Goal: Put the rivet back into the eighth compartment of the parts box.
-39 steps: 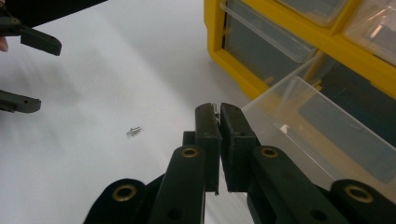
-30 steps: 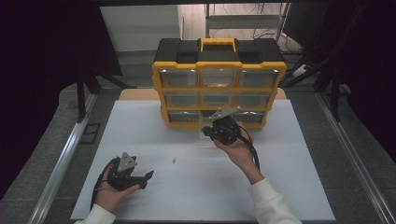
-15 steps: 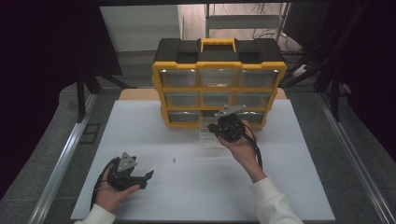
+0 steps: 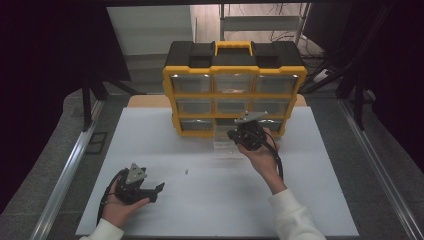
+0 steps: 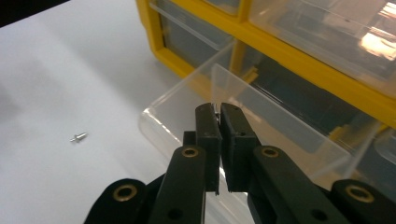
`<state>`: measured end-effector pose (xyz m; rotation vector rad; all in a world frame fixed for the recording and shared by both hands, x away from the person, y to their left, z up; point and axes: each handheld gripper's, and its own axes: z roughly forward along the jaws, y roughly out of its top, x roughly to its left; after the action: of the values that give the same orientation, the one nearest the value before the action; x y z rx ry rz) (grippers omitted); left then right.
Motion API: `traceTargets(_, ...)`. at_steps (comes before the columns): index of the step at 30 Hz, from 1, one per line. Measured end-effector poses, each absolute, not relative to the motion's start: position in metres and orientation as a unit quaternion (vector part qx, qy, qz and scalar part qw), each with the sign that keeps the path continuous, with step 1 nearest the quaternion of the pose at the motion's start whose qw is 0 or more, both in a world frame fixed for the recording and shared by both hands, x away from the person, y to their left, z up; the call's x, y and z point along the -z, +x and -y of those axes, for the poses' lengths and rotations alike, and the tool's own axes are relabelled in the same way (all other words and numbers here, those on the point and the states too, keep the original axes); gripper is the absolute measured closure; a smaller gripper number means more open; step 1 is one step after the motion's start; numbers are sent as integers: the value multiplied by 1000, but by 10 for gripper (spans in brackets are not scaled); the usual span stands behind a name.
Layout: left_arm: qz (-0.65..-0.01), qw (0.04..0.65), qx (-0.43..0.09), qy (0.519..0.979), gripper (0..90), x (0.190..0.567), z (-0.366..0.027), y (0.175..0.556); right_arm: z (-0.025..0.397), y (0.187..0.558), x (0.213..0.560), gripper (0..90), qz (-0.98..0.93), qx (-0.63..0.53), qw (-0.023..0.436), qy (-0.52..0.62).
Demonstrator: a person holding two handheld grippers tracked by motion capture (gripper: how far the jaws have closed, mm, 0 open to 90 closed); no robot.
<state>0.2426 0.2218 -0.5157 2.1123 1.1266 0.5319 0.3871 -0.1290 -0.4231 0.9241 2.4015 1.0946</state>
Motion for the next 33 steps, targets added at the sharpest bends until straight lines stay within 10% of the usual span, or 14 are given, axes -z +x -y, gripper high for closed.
traceTargets(30,-433,337,-204,811,153,516,-222,242,144,397,430,852,-829,-371,202,366)
traceTargets(33,-433,337,-205,811,153,515,-222,242,144,397,430,676,-823,-373,213,371)
